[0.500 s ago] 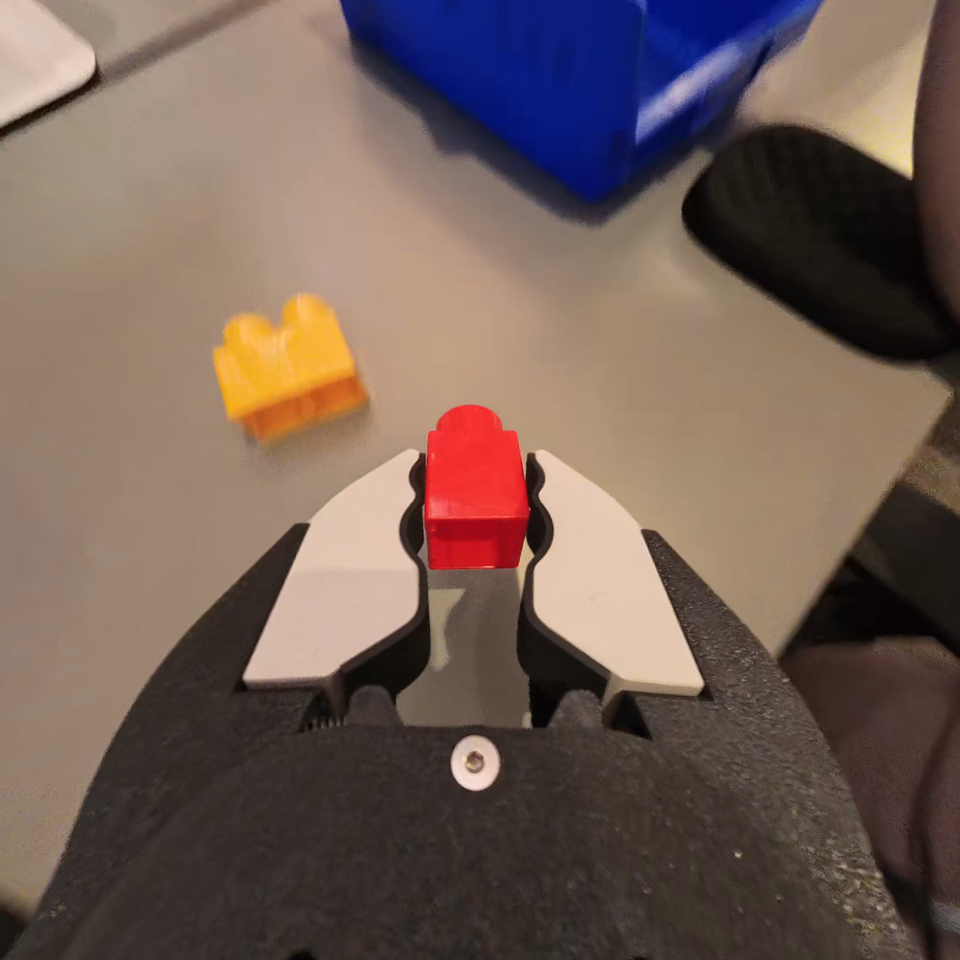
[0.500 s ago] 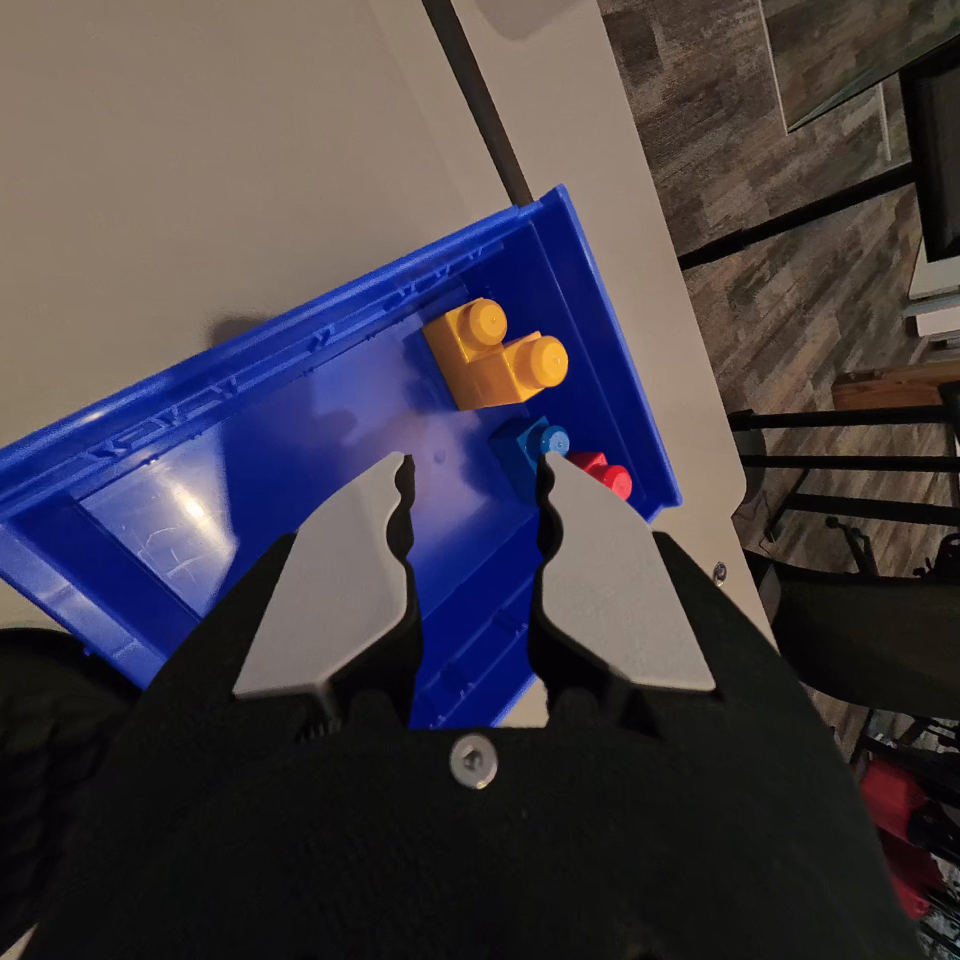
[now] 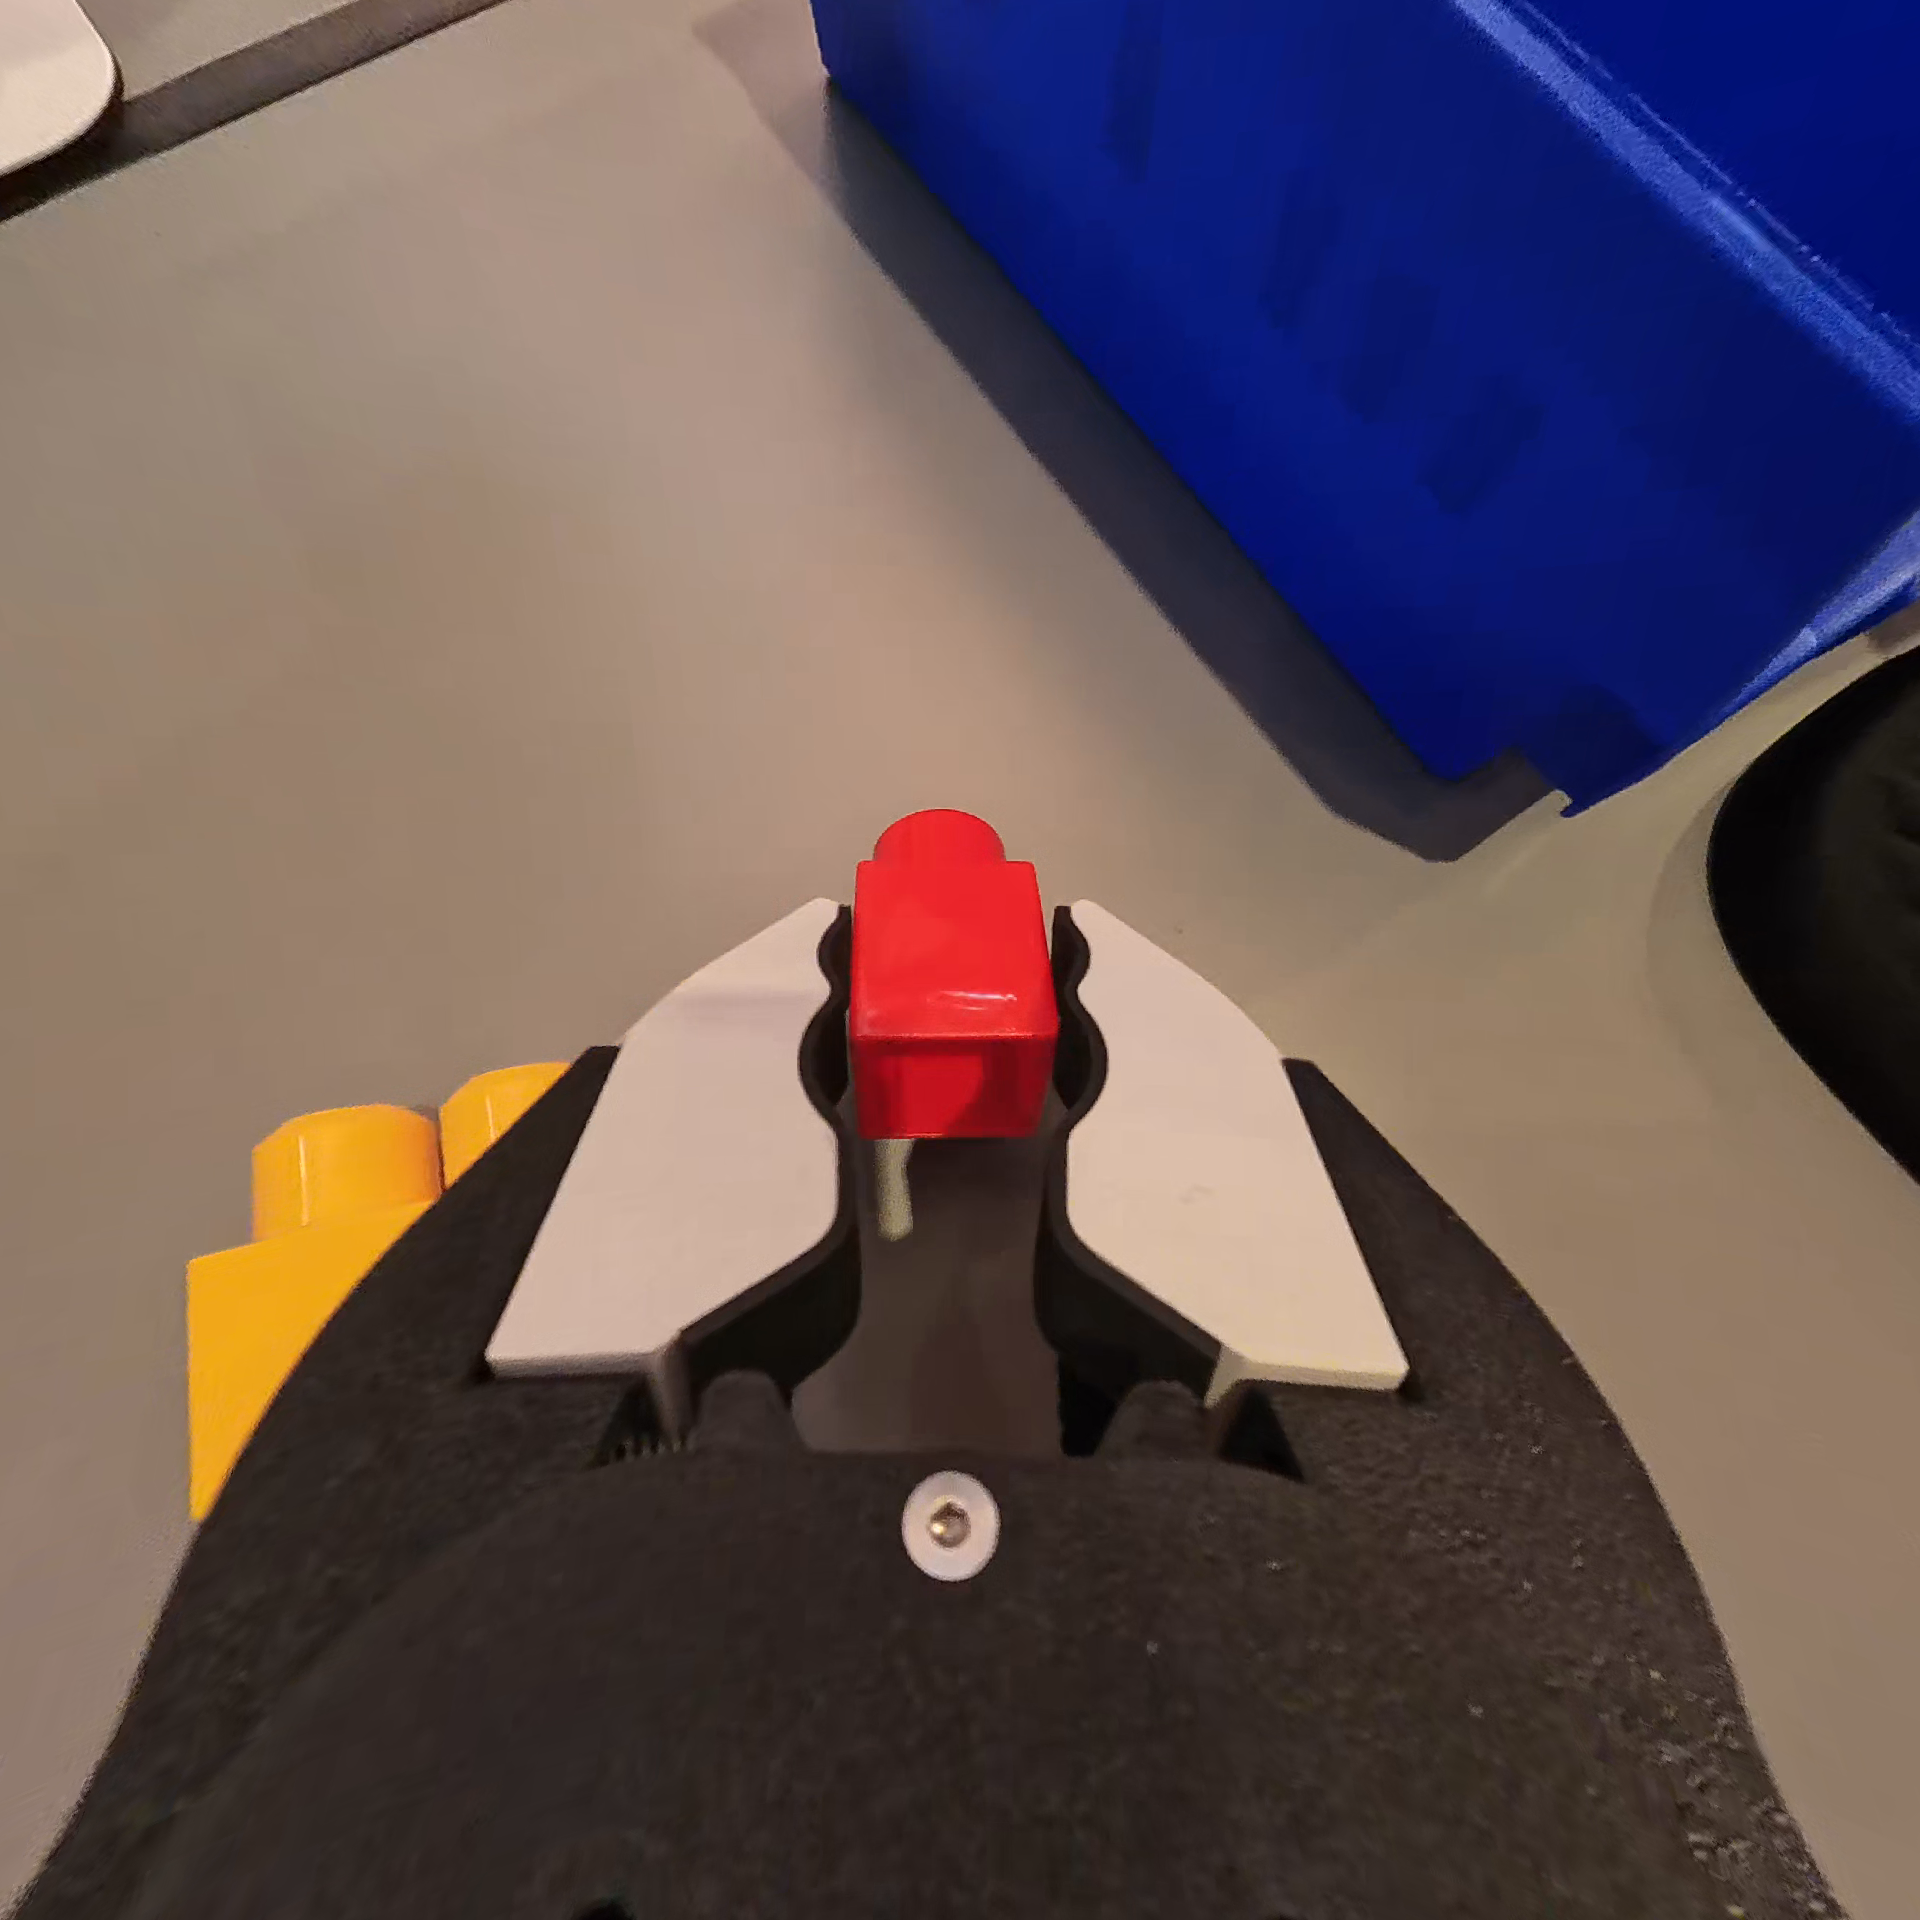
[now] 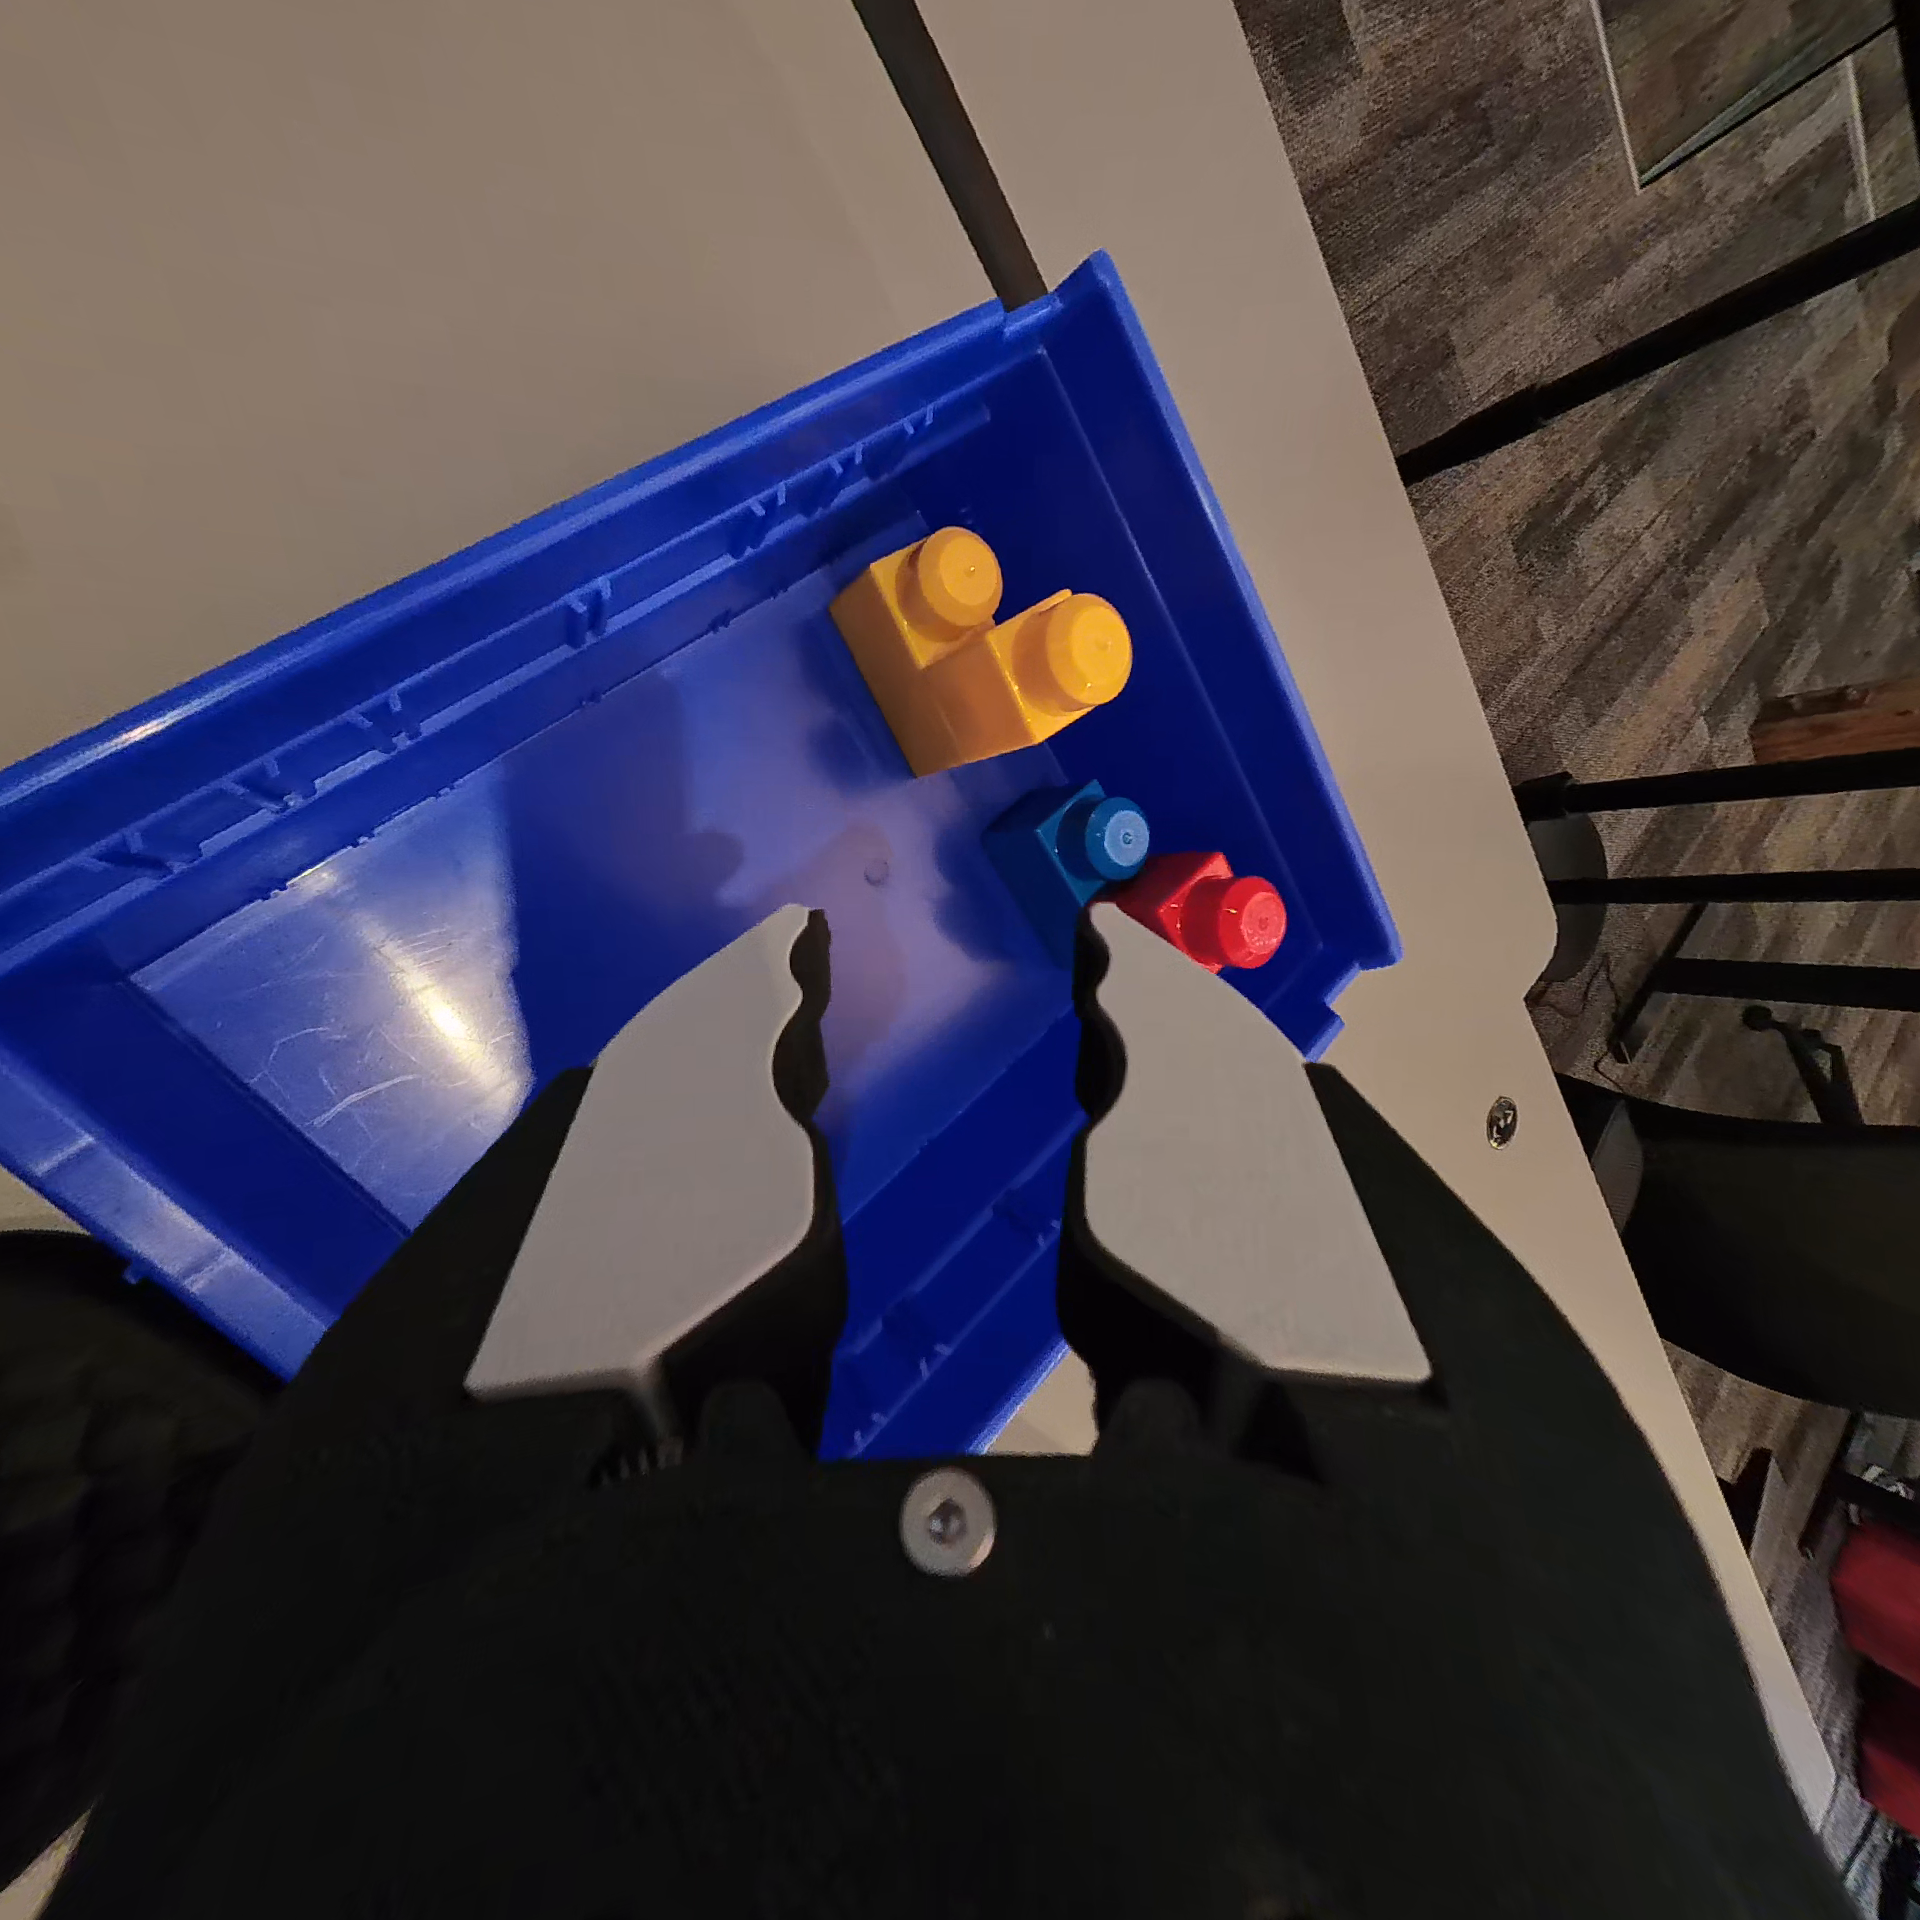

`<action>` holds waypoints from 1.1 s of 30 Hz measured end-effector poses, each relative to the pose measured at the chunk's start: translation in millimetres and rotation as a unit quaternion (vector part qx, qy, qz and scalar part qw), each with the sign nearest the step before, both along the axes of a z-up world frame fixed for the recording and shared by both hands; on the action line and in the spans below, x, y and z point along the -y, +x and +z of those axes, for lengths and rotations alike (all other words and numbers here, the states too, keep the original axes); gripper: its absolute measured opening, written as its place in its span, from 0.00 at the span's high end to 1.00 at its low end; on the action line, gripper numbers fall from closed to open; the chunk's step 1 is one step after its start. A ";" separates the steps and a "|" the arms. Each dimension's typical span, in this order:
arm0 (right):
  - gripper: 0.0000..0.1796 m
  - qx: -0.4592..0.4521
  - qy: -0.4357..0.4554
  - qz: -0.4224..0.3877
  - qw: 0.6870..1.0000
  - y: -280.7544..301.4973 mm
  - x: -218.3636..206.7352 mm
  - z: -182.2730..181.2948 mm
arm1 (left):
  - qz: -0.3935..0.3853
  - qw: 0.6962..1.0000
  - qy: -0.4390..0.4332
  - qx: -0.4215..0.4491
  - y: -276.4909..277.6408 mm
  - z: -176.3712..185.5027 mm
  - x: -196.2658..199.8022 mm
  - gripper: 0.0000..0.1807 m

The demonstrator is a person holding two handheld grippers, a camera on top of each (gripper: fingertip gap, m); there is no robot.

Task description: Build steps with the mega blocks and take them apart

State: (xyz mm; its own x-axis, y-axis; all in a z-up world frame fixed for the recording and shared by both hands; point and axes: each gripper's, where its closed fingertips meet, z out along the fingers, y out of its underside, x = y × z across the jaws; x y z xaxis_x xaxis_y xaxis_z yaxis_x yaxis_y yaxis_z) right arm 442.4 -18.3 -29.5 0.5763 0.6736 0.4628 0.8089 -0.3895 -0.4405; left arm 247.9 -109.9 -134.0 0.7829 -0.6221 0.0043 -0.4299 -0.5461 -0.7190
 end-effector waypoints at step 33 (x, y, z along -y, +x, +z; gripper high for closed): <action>0.74 0.016 -0.027 0.003 0.999 -0.9 1.8 -11.7 | 0.131 0.989 0.017 -0.070 -121.9 -19.5 -11.7 0.58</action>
State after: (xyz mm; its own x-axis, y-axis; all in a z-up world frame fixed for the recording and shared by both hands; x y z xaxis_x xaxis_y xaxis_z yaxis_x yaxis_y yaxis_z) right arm 441.5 -20.0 -41.1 0.5580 0.7018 0.4428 0.8244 -0.4074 -0.3930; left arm 126.0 -98.3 -153.5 0.9092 -0.3950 -0.1319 -0.3724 -0.6291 -0.6823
